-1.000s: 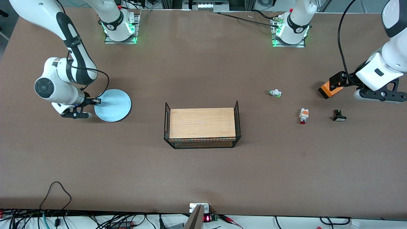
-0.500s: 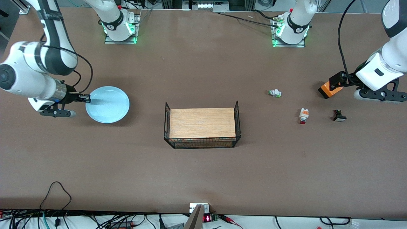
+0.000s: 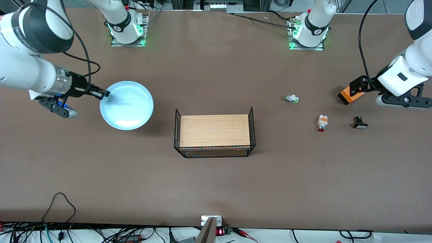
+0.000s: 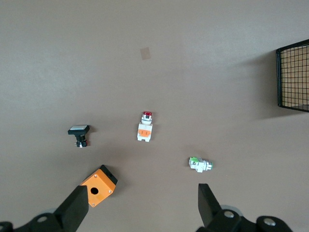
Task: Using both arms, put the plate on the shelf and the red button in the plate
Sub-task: 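Lift the plate with the right gripper toward the wire basket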
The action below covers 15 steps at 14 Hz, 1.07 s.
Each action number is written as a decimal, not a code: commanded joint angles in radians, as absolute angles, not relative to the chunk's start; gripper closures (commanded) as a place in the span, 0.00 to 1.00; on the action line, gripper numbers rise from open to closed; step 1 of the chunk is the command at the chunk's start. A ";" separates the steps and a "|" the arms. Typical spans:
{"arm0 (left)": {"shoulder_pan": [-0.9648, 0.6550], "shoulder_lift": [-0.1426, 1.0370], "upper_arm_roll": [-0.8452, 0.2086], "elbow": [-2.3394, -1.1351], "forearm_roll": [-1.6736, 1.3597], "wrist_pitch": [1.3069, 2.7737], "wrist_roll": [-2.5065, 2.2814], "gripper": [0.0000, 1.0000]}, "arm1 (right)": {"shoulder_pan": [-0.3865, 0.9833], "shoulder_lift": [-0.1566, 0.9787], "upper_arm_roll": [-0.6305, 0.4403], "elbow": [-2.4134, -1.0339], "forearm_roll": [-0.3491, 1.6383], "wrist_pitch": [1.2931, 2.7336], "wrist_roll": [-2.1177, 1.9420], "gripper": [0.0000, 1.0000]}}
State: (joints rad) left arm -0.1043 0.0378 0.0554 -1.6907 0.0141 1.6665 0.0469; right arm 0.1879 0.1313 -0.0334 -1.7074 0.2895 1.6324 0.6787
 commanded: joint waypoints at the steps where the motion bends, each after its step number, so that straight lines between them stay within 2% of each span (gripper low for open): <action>1: -0.107 0.031 0.060 -1.698 0.018 1.667 0.043 0.00 | 0.261 0.146 -0.038 -1.634 0.354 1.609 0.889 1.00; 9: -0.106 0.031 0.061 -1.698 0.017 1.666 0.043 0.00 | 0.529 0.251 -0.040 -1.476 0.373 1.669 1.337 1.00; 13: -0.106 0.031 0.061 -1.698 0.017 1.664 0.043 0.00 | 0.560 0.307 -0.040 -1.379 0.374 1.721 1.417 1.00; 15: -0.106 0.031 0.061 -1.698 0.017 1.664 0.043 0.00 | 0.568 0.334 -0.038 -1.374 0.373 1.741 1.416 1.00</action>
